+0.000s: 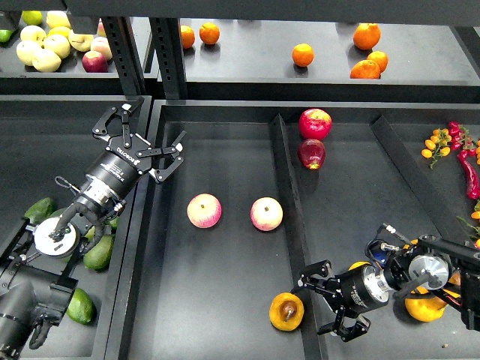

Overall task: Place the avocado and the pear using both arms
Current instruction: 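Lower the right gripper onto the halved yellow fruit and grasp it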

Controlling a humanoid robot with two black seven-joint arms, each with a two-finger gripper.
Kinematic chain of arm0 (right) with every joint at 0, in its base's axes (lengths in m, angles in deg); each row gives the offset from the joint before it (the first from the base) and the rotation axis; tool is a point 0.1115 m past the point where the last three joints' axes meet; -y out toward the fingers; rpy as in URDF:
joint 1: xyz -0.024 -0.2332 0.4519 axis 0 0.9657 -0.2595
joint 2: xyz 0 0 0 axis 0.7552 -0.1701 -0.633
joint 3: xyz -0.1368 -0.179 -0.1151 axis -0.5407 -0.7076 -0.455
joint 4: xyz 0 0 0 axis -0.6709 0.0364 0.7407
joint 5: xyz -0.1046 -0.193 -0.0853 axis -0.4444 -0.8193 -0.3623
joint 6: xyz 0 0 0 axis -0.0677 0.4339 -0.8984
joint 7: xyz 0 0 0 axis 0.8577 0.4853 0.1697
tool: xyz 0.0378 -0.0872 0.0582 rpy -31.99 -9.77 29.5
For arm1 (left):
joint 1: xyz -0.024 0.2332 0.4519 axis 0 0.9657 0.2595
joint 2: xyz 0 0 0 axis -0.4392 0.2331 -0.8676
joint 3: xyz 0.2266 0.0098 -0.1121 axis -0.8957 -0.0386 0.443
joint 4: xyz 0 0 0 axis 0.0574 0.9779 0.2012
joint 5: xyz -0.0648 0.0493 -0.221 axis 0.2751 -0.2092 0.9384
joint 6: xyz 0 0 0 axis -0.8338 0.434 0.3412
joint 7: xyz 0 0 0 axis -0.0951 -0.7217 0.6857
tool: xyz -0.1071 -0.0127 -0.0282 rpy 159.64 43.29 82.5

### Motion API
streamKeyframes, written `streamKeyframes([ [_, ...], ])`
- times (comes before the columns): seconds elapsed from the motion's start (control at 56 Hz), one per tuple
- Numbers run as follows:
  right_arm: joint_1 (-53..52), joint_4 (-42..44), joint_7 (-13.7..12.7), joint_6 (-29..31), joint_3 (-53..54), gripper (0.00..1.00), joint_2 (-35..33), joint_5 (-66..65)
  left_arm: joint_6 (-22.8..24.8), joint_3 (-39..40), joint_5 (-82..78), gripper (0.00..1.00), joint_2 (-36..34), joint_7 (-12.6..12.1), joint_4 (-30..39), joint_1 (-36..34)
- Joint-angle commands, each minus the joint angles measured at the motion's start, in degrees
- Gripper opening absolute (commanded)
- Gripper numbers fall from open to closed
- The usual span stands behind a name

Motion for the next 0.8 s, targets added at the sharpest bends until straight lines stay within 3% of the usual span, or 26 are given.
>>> streamKeyframes([
  [0.0,0.9,0.48,0.0,0.0,0.02,0.99,0.96,-0.44,0.0,0.0,-0.04,0.99,0.0,0.0,0.04,-0.01],
  [0.232,1.43,2.06,0.0,0.0,0.72,0.98,2.8,-0.79,0.0,0.0,0.04,0.99,0.0,0.0,0.21,0.0],
  [0.785,1.52,6.81,0.0,0.0,2.83,0.78,6.5,-0.7,0.0,-0.08,-0.04,0.99,0.0,0.09,0.3,-0.01],
])
